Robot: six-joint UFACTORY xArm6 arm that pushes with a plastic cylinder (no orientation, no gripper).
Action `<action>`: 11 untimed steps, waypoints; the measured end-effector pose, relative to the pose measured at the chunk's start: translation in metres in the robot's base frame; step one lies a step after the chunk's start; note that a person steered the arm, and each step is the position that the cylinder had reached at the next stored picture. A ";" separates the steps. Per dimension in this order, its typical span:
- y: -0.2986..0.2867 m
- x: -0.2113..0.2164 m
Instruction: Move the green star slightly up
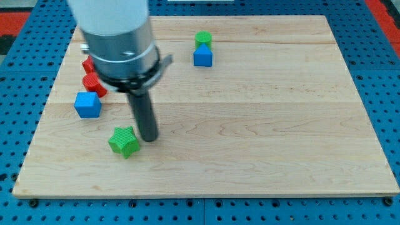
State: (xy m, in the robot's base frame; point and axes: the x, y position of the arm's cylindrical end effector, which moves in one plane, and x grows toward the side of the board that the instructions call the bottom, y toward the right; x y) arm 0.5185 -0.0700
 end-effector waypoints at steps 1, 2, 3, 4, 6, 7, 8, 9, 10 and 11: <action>-0.035 0.009; -0.056 0.009; -0.075 0.009; -0.056 0.019; -0.088 0.038; -0.131 0.037; -0.153 0.034; -0.157 0.029; -0.156 0.022; -0.133 0.024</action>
